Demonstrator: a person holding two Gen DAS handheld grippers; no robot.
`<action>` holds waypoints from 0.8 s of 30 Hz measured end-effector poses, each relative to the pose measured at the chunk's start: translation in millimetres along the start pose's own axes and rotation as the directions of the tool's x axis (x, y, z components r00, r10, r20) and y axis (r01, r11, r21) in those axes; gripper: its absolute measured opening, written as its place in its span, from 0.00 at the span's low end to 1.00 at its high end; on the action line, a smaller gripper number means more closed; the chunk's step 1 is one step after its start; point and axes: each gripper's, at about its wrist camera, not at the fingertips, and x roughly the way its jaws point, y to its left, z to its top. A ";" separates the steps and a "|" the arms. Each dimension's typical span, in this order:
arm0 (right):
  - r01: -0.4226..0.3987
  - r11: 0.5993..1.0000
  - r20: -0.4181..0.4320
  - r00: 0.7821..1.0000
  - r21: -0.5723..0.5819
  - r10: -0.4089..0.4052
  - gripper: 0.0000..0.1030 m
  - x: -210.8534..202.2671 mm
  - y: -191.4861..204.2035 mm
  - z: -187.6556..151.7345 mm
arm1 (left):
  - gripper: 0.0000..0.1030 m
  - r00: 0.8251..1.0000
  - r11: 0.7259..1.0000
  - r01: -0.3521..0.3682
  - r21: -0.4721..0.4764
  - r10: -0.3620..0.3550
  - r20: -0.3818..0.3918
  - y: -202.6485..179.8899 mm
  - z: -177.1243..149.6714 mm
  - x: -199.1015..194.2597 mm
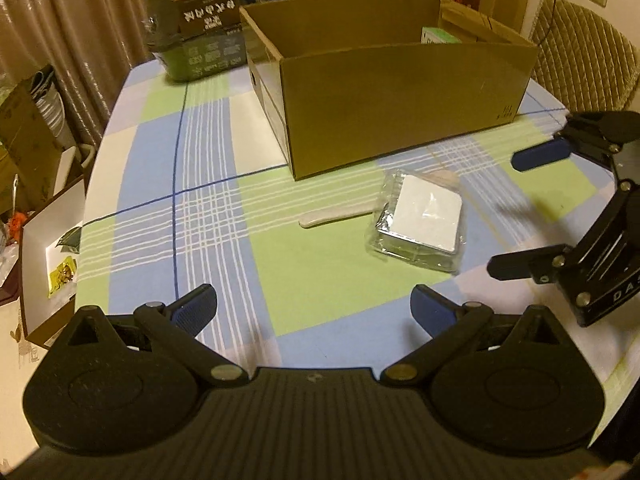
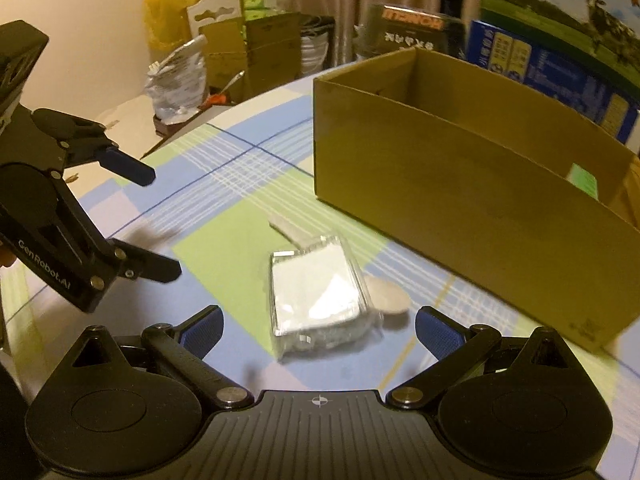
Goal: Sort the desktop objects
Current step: 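Withdraw both tools toward the clear case and white spoon, then grasp the clear plastic case with the right tool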
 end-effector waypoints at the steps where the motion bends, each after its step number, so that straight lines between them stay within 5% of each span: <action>1: 0.000 1.000 0.002 1.000 -0.010 0.000 0.97 3.9 0.0 0.9 | 0.98 1.000 1.000 0.002 0.001 -0.002 -0.004 1.0 0.7 2.9; 16: -0.040 0.990 -0.043 0.998 -0.132 0.035 0.80 46.0 2.0 2.2 | 0.98 0.999 0.996 0.039 0.076 -0.037 -0.025 8.0 7.4 37.3; 19: -0.040 0.989 -0.056 0.998 -0.145 0.032 0.72 51.7 4.7 0.6 | 0.98 0.999 0.995 0.048 0.084 -0.046 -0.026 8.7 7.3 42.2; 20: -0.035 0.989 -0.059 0.998 -0.142 0.027 0.62 52.6 4.6 0.0 | 0.98 0.999 0.995 0.050 0.085 -0.047 -0.027 8.9 7.4 43.7; 24: -0.024 0.994 -0.068 0.998 -0.106 0.017 0.58 46.3 1.0 -2.9 | 0.98 0.999 0.994 0.048 0.101 -0.046 -0.027 8.8 8.3 48.6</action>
